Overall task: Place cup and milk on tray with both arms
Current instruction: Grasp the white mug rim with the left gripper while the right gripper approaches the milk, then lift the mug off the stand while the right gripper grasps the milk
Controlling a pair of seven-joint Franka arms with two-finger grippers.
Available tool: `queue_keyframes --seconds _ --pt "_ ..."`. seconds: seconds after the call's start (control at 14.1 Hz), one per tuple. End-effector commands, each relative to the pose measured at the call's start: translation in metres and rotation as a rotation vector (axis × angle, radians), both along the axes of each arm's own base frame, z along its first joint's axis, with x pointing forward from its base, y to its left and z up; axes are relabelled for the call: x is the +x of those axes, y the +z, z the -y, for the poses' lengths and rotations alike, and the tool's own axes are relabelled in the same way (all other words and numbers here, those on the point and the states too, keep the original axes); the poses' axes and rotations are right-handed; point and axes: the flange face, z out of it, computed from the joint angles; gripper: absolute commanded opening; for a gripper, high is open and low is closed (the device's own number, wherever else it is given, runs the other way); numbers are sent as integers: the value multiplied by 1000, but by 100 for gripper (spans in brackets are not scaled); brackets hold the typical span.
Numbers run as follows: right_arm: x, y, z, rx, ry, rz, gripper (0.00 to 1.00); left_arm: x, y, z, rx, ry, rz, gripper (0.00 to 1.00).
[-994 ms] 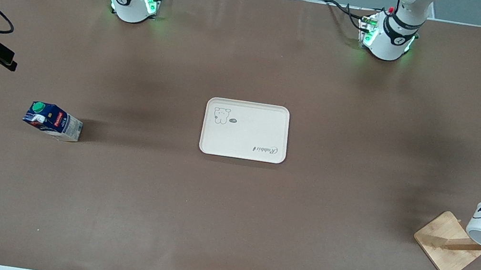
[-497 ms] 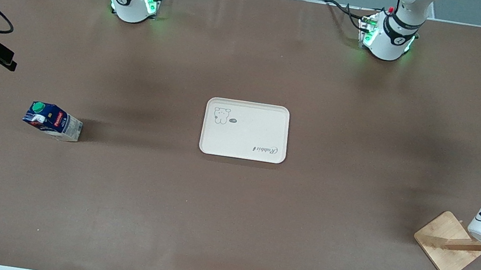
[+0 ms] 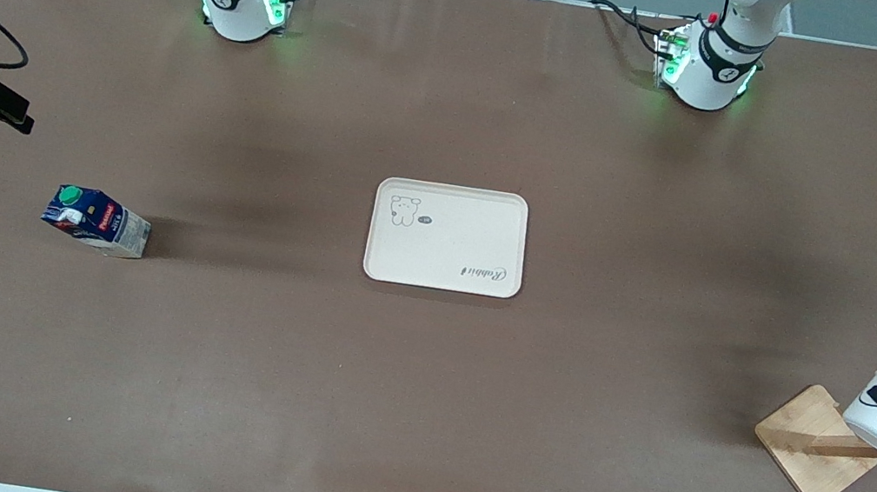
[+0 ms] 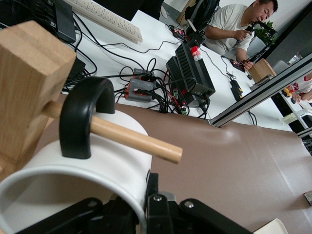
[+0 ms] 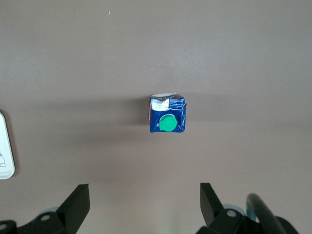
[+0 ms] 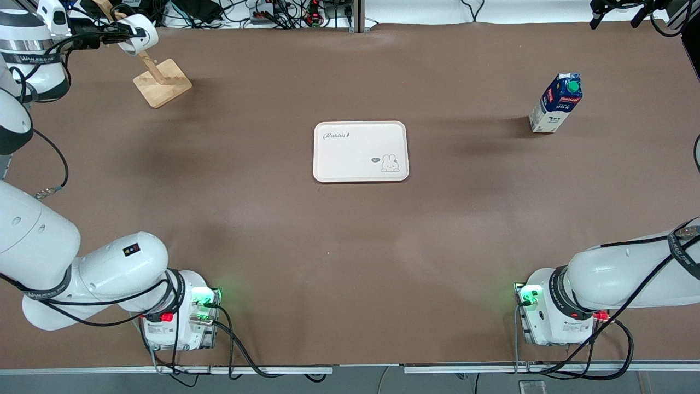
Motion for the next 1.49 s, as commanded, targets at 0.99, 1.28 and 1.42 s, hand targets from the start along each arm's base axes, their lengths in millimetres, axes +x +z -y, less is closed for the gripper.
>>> queue_keyframes --seconds 0.99,1.28,1.42 --pt "26 -107 23 -13 -16 -113 100 -48 55 100 -28 103 -192 0" --pt "26 -137 27 -15 -19 -79 100 -49 54 127 6 88 -229 0" --pt "26 -157 35 -18 -27 -60 100 -46 57 144 67 84 -282 0"
